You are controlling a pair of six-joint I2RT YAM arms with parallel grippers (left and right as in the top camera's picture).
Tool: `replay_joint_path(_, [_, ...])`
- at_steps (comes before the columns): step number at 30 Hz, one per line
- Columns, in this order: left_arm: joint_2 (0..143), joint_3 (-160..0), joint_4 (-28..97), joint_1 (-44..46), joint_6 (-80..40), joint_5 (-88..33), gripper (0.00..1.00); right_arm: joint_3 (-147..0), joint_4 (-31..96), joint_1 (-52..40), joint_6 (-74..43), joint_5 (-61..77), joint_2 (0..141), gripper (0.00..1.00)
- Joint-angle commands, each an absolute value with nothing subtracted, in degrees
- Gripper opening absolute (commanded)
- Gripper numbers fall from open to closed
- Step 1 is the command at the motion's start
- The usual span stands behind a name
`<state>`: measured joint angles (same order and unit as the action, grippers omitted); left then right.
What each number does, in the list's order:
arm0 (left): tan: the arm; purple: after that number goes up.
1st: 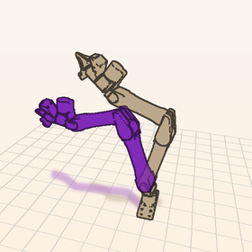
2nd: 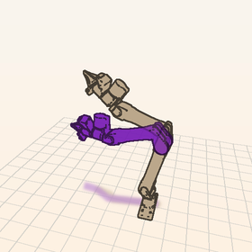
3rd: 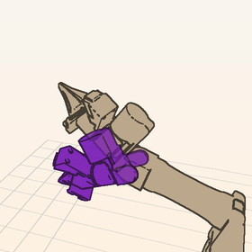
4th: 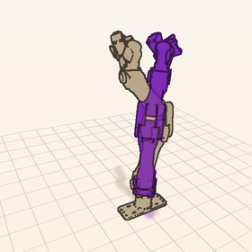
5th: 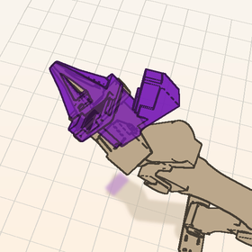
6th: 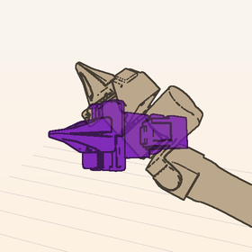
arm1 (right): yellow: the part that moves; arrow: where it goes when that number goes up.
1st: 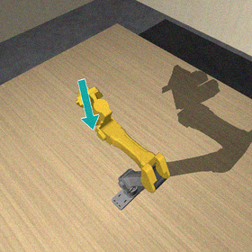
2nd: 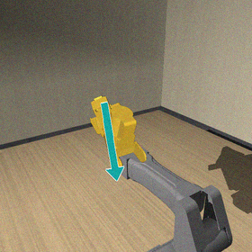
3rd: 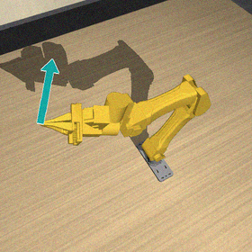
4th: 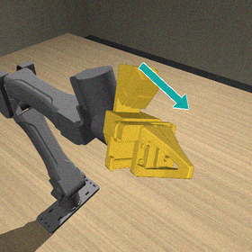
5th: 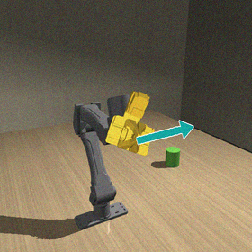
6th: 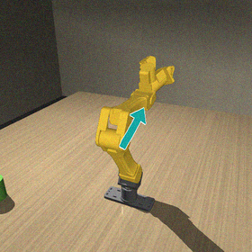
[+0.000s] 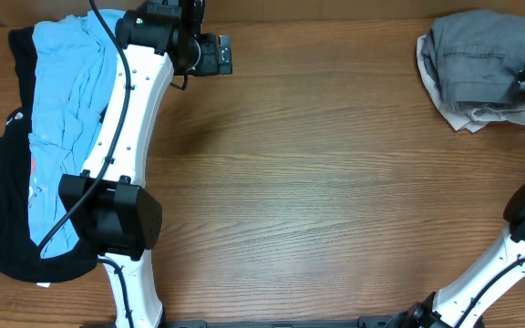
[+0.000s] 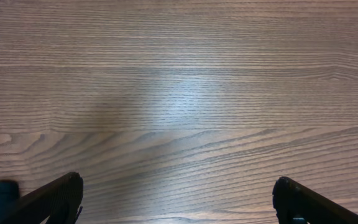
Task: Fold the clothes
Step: 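Press the grey shorts down onto the beige pile with the right gripper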
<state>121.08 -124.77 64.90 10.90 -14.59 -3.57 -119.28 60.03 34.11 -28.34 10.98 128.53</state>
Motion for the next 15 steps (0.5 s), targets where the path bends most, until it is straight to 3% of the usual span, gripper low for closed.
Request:
replay_joint_path(1, [120.64, -125.36, 64.66, 11.27, -13.72, -2.76, 1.0, -125.73, 59.51, 33.67, -18.74, 12.67, 122.43, 0.92])
replay_joint_path(9, [120.66, -125.36, 64.42, 11.27, -13.72, -2.74, 1.0, -132.66, 54.33, 26.89, -0.12, 12.45, 120.53, 0.97])
replay_joint_path(15, [120.66, -125.36, 64.45, 11.27, -13.72, -2.72, 1.0, -132.33, 47.7, 21.45, 7.35, 2.33, 125.69, 0.86])
